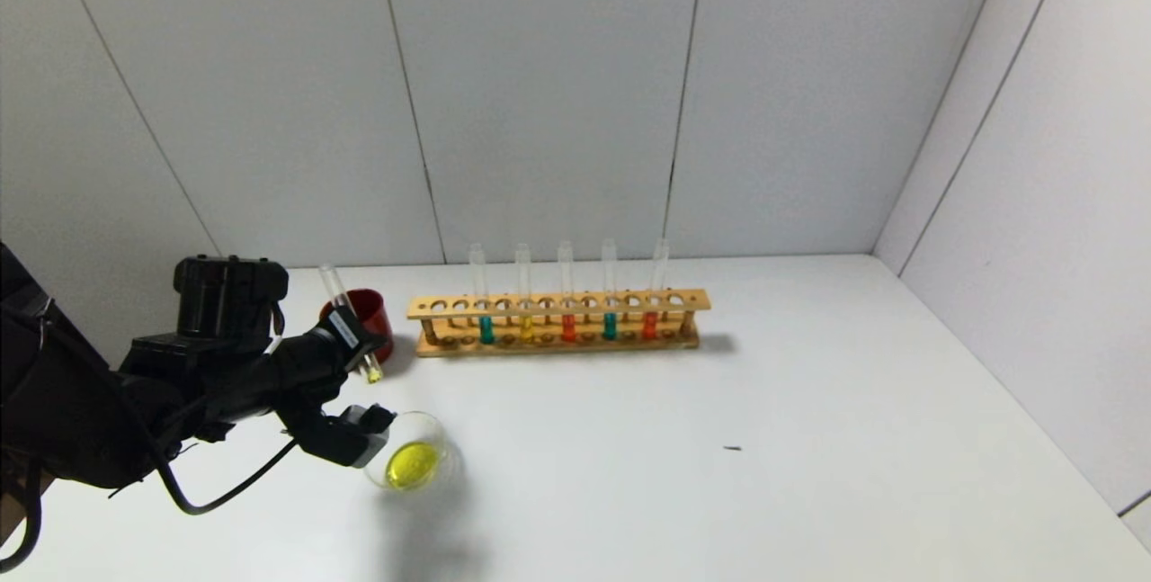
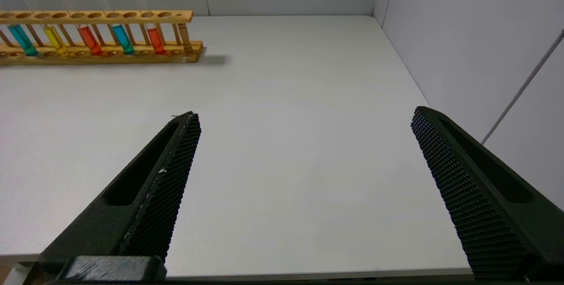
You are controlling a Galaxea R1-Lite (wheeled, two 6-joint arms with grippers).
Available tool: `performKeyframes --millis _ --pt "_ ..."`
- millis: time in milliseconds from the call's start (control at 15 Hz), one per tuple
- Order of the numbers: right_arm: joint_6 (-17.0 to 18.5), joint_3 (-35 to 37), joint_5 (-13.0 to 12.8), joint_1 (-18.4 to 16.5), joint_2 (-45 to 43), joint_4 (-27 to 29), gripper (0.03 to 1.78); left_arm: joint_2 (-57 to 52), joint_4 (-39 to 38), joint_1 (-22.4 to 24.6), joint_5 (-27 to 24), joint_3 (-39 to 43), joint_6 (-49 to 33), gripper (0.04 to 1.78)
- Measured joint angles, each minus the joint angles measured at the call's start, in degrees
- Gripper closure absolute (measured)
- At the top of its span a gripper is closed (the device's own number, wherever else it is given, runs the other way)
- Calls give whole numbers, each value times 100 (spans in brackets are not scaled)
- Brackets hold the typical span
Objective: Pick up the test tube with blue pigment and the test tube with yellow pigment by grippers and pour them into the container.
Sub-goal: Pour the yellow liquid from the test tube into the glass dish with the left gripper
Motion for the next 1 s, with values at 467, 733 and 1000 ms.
performKeyframes --millis 467,733,1000 --pt "0 0 2 0 0 0 6 -41 -7 -18 -5 -65 485 150" --pt "0 0 2 0 0 0 6 -74 -13 -18 -7 -76 634 150" --pt "0 0 2 0 0 0 6 -113 -11 -33 -9 -63 636 150"
